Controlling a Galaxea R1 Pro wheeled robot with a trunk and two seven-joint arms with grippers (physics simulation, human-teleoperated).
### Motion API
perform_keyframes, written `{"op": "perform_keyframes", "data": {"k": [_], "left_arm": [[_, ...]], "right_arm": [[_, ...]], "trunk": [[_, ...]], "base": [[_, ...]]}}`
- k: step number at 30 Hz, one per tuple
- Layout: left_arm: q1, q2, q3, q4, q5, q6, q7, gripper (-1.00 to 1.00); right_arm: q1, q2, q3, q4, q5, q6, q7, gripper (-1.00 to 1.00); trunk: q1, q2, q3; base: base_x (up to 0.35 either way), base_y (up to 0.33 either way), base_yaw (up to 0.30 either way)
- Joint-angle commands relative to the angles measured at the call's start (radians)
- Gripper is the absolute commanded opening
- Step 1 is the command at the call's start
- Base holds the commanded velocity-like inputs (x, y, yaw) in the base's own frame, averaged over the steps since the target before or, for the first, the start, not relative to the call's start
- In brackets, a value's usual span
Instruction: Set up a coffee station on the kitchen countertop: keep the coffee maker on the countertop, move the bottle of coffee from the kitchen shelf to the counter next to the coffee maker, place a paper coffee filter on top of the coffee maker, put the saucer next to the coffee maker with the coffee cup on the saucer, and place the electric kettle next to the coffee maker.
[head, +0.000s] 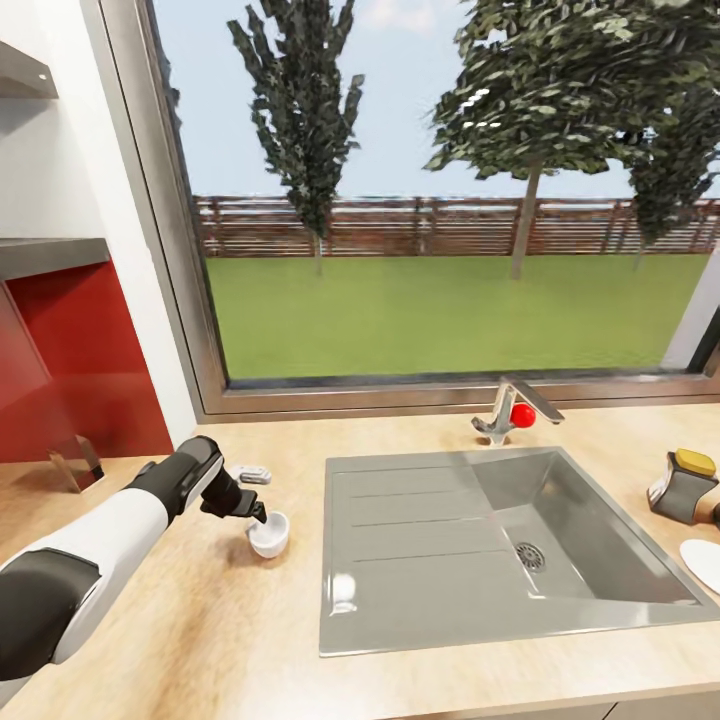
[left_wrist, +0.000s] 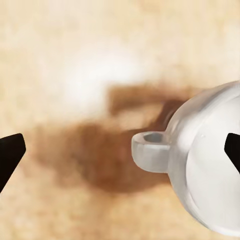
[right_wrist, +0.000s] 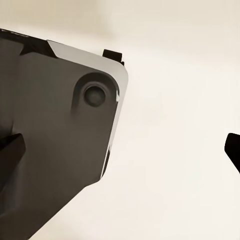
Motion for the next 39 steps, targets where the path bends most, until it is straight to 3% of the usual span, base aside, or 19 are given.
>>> {"op": "perform_keyframes", "data": {"k": [1, 7, 24, 25, 39], "left_arm": [[0.0, 0.001, -0.008, -0.001, 0.008, 0.004, 0.0, 1.0], [0.044, 0.0, -0.008, -0.002, 0.01, 0.003, 0.0, 1.0], [0.068, 0.0, -0.004, -0.003, 0.012, 0.003, -0.001, 1.0], [0.068, 0.0, -0.003, -0.003, 0.012, 0.003, -0.001, -1.0], [0.068, 0.002, 0.002, -0.003, 0.012, 0.003, -0.001, -1.0]], "right_arm": [[0.0, 0.0, 0.007, -0.003, 0.005, 0.006, 0.004, 1.0], [0.0, 0.0, 0.007, -0.003, 0.005, 0.006, 0.004, 1.0], [0.0, -0.002, 0.007, -0.001, 0.005, 0.006, 0.004, 1.0], [0.0, -0.002, 0.007, -0.001, 0.005, 0.006, 0.004, 1.0], [0.0, -0.002, 0.007, -0.001, 0.005, 0.006, 0.004, 1.0]], "trunk": [[0.001, -0.002, -0.002], [0.001, -0.002, -0.002], [0.001, -0.002, -0.002], [0.001, -0.002, -0.002], [0.001, -0.002, -0.002]], "base": [[0.0, 0.0, 0.0], [0.0, 0.0, 0.0], [0.0, 0.0, 0.0], [0.0, 0.0, 0.0], [0.0, 0.0, 0.0]]}}
